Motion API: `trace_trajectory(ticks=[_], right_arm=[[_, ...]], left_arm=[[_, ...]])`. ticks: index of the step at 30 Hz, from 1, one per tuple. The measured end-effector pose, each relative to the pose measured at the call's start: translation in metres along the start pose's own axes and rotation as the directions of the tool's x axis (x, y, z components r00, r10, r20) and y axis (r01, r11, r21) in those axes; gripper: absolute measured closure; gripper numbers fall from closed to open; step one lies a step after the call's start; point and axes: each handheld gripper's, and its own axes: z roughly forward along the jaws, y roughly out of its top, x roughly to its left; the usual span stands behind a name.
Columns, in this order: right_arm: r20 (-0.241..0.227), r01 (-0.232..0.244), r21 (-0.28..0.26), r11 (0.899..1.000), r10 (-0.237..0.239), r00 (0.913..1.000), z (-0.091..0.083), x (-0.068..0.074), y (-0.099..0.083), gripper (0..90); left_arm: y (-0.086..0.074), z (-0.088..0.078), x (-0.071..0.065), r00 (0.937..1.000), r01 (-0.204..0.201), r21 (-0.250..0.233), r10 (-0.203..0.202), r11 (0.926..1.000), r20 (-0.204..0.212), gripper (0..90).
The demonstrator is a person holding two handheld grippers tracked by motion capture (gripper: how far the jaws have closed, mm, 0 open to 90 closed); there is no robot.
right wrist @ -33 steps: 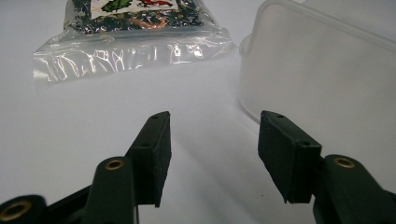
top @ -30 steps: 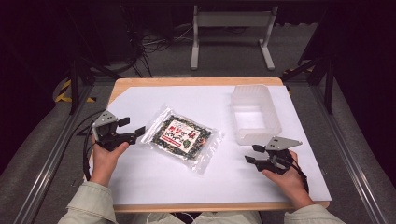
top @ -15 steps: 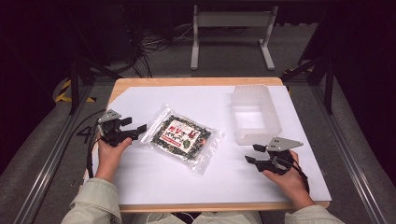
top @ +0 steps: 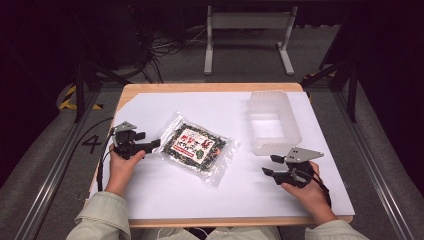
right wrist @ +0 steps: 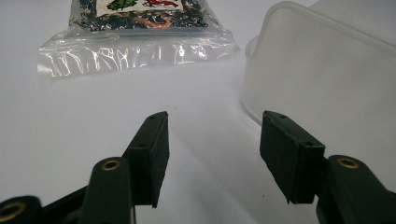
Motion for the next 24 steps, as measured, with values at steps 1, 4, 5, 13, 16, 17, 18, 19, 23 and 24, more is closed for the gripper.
trace_trajectory(ticks=[1,4,5,13,16,17,18,19,23,24], right_arm=[[0.000,0.000,0.000,1.000,0.000,1.0000,0.000,0.000,0.000,42.6],[0.003,0.002,0.004,1.000,-0.002,1.0000,0.001,0.000,0.000,42.4],[0.003,0.003,0.005,1.000,-0.003,1.0000,0.001,0.000,0.000,42.4],[0.005,0.003,0.010,1.000,-0.003,1.0000,0.001,0.000,-0.001,41.9],[0.004,0.003,0.011,1.000,-0.003,1.0000,0.001,0.000,-0.001,41.6],[0.004,0.002,0.011,1.000,-0.002,1.0000,0.001,0.000,-0.001,41.6],[0.004,0.002,0.011,1.000,-0.002,1.0000,0.001,0.000,-0.001,41.6],[0.003,0.003,0.011,1.000,-0.003,1.0000,0.002,0.000,-0.001,41.5],[0.002,0.008,0.018,1.000,-0.008,1.0000,0.003,0.001,0.000,41.2],[0.003,0.009,0.020,1.000,-0.009,1.0000,0.003,0.001,0.000,41.1]], left_arm=[[0.000,0.001,0.000,1.0000,-0.001,0.005,0.001,1.0000,-0.008,21.6],[-0.001,0.005,-0.001,1.0000,-0.001,0.025,0.001,0.9997,-0.006,22.6],[-0.002,0.007,-0.002,1.0000,-0.001,0.031,0.001,0.9995,-0.006,23.2],[-0.005,0.012,0.000,0.9997,0.011,0.093,-0.013,0.9956,0.020,28.4],[-0.006,0.014,0.001,0.9989,0.011,0.113,-0.016,0.9936,0.045,32.0],[-0.006,0.014,0.001,0.9985,0.007,0.119,-0.014,0.9928,0.053,33.4],[-0.006,0.014,0.001,0.9985,0.007,0.119,-0.014,0.9928,0.053,34.9],[-0.006,0.015,0.000,0.9976,0.015,0.126,-0.023,0.9919,0.066,34.9],[-0.007,0.016,0.001,0.9951,0.022,0.135,-0.035,0.9905,0.092,37.6],[-0.007,0.016,0.001,0.9947,0.023,0.137,-0.037,0.9903,0.096,38.0]])
